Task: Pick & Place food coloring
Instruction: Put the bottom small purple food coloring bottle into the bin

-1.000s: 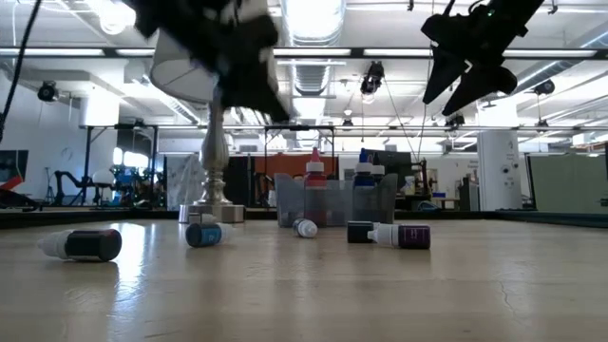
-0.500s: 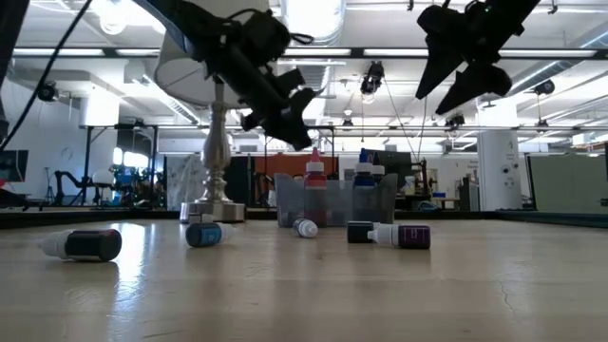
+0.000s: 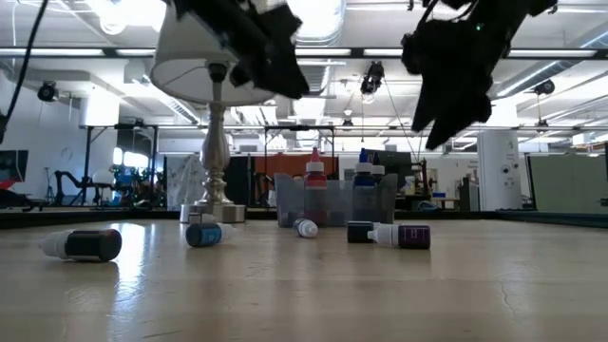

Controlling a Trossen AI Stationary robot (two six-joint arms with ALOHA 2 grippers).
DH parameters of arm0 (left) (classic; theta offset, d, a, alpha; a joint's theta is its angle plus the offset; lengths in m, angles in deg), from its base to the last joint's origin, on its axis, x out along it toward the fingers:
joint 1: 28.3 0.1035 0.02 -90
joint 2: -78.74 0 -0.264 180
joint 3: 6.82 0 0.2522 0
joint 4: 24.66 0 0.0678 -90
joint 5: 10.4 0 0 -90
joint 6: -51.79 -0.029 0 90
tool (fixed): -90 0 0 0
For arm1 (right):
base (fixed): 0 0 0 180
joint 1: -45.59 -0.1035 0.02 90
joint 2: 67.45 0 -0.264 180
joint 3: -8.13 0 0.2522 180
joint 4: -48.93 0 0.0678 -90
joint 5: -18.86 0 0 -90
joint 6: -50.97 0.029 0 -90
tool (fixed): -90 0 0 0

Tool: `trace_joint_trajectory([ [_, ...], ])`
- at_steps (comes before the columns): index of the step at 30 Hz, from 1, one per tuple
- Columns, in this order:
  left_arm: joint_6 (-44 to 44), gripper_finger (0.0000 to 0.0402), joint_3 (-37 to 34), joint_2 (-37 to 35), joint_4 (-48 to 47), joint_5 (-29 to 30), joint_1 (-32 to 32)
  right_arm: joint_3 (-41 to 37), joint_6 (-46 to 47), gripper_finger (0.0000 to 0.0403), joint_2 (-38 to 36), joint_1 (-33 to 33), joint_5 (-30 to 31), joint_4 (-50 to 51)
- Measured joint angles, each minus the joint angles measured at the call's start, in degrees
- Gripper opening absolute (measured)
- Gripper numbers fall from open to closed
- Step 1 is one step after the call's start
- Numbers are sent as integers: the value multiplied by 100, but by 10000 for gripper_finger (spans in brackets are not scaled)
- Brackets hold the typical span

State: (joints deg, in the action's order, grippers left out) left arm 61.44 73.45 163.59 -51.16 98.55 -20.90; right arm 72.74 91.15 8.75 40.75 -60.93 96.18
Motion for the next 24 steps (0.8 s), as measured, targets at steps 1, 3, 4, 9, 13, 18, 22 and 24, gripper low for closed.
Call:
trace_joint_trajectory([
  [1,106,130,-13,-100,-72,43,-164,-3,-64,294,194,-131,-48,-113],
  [3,212,131,-14,-248,-173,155,-518,-3,-175,290,505,-423,-84,-359],
  [4,249,131,-14,-324,-265,274,-718,2,-233,288,648,-585,-83,-473],
  [9,517,131,-16,-528,-902,945,-1630,127,-262,277,1333,-1367,43,-818],
  [13,830,131,-20,-528,-1276,1269,-2060,328,19,274,1941,-1799,139,-923],
  [18,1145,131,-22,-506,-1775,1455,-2333,752,382,277,2590,-1995,644,-969],
  [22,1258,131,-22,-512,-2024,1478,-2470,992,606,272,2980,-1976,887,-944],
  [24,1329,131,-22,-512,-2127,1475,-2535,1089,615,266,3107,-1959,931,-992],
])
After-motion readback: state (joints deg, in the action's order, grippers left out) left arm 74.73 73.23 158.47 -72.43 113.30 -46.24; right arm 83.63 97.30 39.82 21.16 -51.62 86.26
